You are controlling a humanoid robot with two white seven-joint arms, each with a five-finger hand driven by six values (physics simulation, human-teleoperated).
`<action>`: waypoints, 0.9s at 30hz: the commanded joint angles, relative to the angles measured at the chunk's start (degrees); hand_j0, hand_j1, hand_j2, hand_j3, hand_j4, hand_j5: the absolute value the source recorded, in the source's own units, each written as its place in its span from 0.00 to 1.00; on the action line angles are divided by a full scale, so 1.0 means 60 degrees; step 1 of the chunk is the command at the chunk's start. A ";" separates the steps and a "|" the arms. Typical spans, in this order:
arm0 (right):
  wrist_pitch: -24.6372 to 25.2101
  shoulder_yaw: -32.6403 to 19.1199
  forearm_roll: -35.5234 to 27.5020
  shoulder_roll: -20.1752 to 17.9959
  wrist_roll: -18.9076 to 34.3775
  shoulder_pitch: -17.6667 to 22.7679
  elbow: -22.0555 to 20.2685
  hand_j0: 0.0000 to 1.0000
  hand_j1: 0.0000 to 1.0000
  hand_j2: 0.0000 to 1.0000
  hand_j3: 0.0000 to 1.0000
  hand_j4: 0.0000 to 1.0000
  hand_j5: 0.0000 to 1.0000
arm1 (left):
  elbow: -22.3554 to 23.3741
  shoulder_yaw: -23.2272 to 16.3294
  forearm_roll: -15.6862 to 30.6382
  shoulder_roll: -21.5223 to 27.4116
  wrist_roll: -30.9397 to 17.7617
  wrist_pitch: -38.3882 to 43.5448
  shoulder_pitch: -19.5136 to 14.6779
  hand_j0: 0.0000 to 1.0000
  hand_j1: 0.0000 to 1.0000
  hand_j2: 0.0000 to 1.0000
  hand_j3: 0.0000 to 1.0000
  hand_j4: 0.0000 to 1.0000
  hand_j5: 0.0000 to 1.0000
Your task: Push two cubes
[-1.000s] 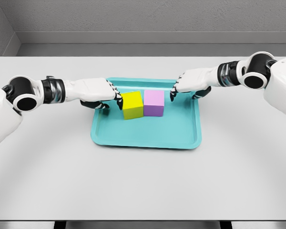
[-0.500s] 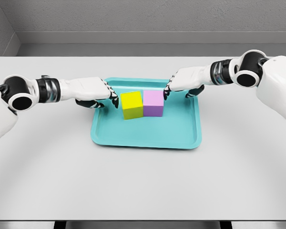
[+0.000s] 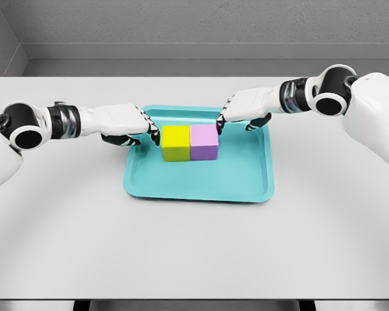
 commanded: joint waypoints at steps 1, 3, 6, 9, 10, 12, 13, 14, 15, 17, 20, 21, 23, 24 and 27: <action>0.0021 -0.0011 -0.0038 0.0005 -0.0003 0.0000 -0.0034 0.72 0.72 0.72 0.72 0.72 0.72 | 0.0012 0.0079 0.0082 0.0191 0.0004 0.0023 0.0000 0.60 0.60 0.60 0.60 0.60 0.60; 0.0021 -0.0011 -0.0023 -0.0068 -0.0003 0.0000 -0.0005 0.72 0.72 0.72 0.72 0.72 0.72 | 0.0012 0.0225 0.0083 0.0308 0.0004 0.0023 0.0015 0.60 0.60 0.60 0.60 0.60 0.60; 0.0021 -0.0040 -0.0082 -0.0624 -0.0003 -0.0059 -0.0253 0.77 0.77 0.77 0.77 0.77 0.77 | -0.0003 0.0503 0.0229 0.0718 0.0018 0.0023 0.0015 0.60 0.60 0.60 0.60 0.60 0.60; 0.0021 -0.0040 -0.0169 -0.1532 -0.0003 -0.0059 -0.1308 0.79 0.79 0.79 0.79 0.79 0.79 | -0.0047 0.0592 0.0434 0.1084 0.0004 0.0023 0.0015 0.64 0.64 0.64 0.64 0.64 0.64; 0.0021 -0.0084 -0.0199 -0.1796 -0.0003 -0.0058 -0.1338 0.81 0.81 0.81 0.81 0.81 0.81 | -0.0032 0.0737 0.0478 0.1099 0.0004 0.0023 0.0015 0.69 0.69 0.69 0.69 0.69 0.69; 0.0021 -0.0201 -0.0725 -0.3040 -0.0003 -0.0044 -0.2436 0.91 0.91 0.91 0.91 0.91 0.91 | -0.0017 0.0987 0.0771 0.1465 0.0004 0.0023 0.0146 0.75 0.75 0.75 0.75 0.75 0.75; 0.0021 -0.0245 -0.0946 -0.3539 -0.0003 -0.0044 -0.2670 0.97 0.97 0.97 0.97 0.97 0.97 | -0.0003 0.0987 0.0903 0.1509 0.0004 0.0023 0.0146 0.76 0.76 0.76 0.76 0.76 0.76; 0.0021 -0.0522 -0.1267 -0.3991 -0.0003 -0.0044 -0.3006 0.98 0.98 0.98 0.98 0.98 0.98 | 0.0012 0.0987 0.0947 0.1524 0.0004 0.0023 0.0146 0.76 0.76 0.76 0.76 0.76 0.76; 0.0021 -0.0728 -0.1721 -0.4593 -0.0003 -0.0044 -0.3563 0.98 0.98 0.98 0.98 0.98 0.98 | 0.0012 0.0987 0.1034 0.1524 0.0018 0.0023 0.0117 0.76 0.76 0.76 0.76 0.76 0.76; 0.0021 -0.0773 -0.2571 -0.5326 -0.0003 0.0029 -0.3960 0.99 0.99 0.99 0.99 0.99 0.99 | 0.0027 0.1002 0.1211 0.2022 0.0018 0.0023 0.0146 0.76 0.76 0.76 0.76 0.76 0.76; 0.0021 -0.0773 -0.3465 -0.5766 -0.0003 0.0542 -0.3945 0.99 0.99 0.99 0.99 0.99 0.99 | 0.0027 0.1016 0.1372 0.2081 0.0004 0.0023 0.0132 0.81 0.81 0.81 0.81 0.81 0.81; 0.0021 -0.0831 -0.3480 -0.5868 -0.0003 0.0776 -0.3960 0.99 0.99 0.99 0.99 0.99 0.99 | 0.0187 0.1002 0.1430 0.2124 0.0048 0.0023 0.0146 1.00 1.00 1.00 1.00 1.00 1.00; 0.0021 -0.0992 -0.3567 -0.6205 -0.0003 0.1039 -0.3974 0.99 0.99 0.99 0.99 0.99 0.99 | 0.0641 0.1002 0.1767 0.2285 0.0077 0.0023 0.0234 1.00 1.00 1.00 1.00 1.00 1.00; 0.0021 -0.1051 -0.3773 -0.6249 -0.0003 0.1186 -0.3975 0.99 0.99 0.99 0.99 0.99 0.99 | 0.0773 0.1002 0.1753 0.2344 0.0077 0.0023 0.0278 1.00 1.00 1.00 1.00 1.00 1.00; 0.0021 -0.1110 -0.3905 -0.6249 -0.0003 0.1406 -0.3960 0.99 0.99 0.99 0.99 0.99 0.99 | 0.1286 0.1074 0.1811 0.2533 0.0033 0.0023 0.0264 1.00 1.00 1.00 1.00 1.00 1.00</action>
